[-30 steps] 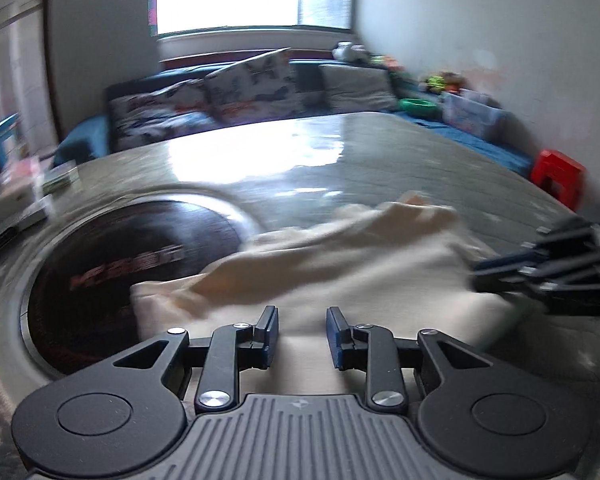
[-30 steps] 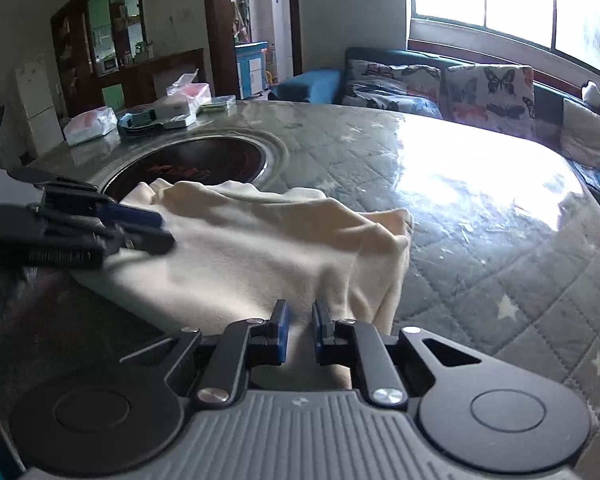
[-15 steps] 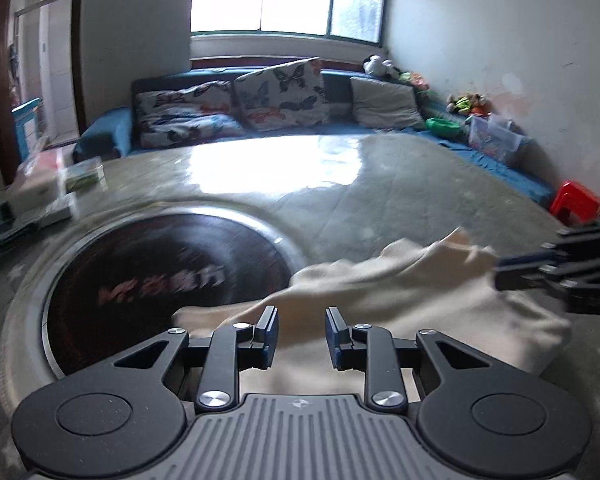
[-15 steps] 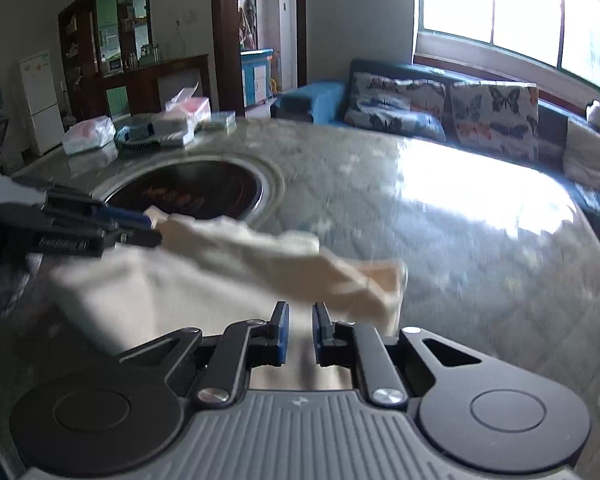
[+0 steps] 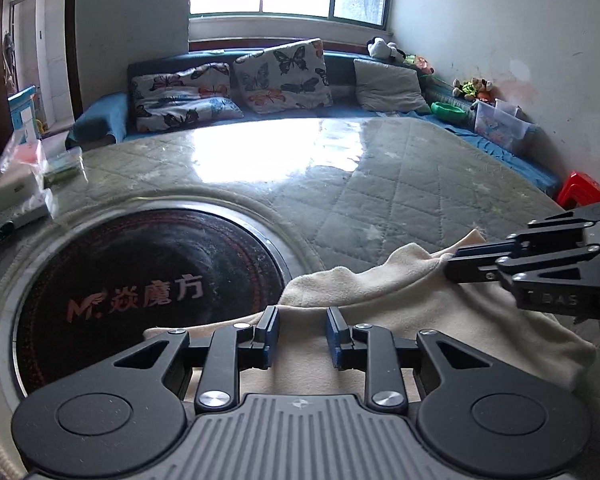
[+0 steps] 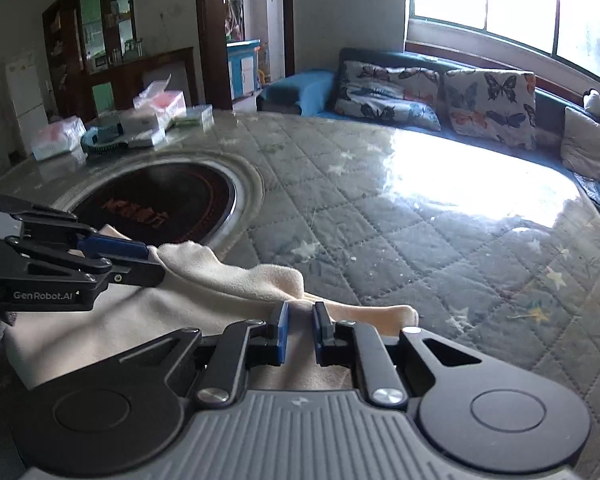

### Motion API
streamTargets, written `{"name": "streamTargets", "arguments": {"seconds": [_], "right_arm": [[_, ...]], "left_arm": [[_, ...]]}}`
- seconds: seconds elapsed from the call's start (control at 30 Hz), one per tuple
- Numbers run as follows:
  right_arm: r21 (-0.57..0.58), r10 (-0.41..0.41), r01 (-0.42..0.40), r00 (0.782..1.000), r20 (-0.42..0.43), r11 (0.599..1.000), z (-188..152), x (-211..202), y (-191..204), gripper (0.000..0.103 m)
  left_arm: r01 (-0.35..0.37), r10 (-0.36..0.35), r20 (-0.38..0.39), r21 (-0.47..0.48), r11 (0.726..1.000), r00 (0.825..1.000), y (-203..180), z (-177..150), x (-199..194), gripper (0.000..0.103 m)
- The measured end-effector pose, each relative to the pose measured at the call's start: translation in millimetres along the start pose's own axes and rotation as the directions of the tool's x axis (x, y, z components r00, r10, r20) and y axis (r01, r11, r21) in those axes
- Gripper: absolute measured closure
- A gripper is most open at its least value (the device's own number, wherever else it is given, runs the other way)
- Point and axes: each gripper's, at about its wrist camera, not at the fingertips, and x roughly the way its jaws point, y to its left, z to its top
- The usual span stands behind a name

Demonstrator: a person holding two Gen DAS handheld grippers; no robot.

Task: Fold clothes

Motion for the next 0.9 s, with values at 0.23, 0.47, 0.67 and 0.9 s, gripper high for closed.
{"name": "streamTargets", "arguments": {"seconds": [0.23, 0.47, 0.67, 0.9], "right_arm": [[-0.114, 0.076, -0.072, 0.997, 0.029, 0.991, -11.5, -46.4, 32.8, 0.091], [-0.193, 0.12, -0.112, 0.992, 0.027, 0.975, -39.7, -70.9, 69.2, 0.091], [-0.184, 0.098, -0.094, 0.995, 0.011, 0.978, -56.6, -68.9, 80.5, 0.091], [-0.187, 0.079, -0.068, 0.996, 0.051, 0.98, -57.1, -80.6, 80.1, 0.091]], "left_arm": [[0.028, -0.03, 0.049, 0.04, 0.999, 0.998, -2.9, -18.8, -45.6, 0.075], [0.063, -0.071, 0.075, 0.105, 0.992, 0.995, -25.3, -50.7, -78.9, 0.075], [0.057, -0.065, 0.059, 0.132, 0.99, 0.996, -30.2, -67.6, -69.8, 0.074], [0.061, -0.07, 0.086, 0.108, 0.992, 0.994, -24.8, -65.7, -77.5, 0.074]]}}
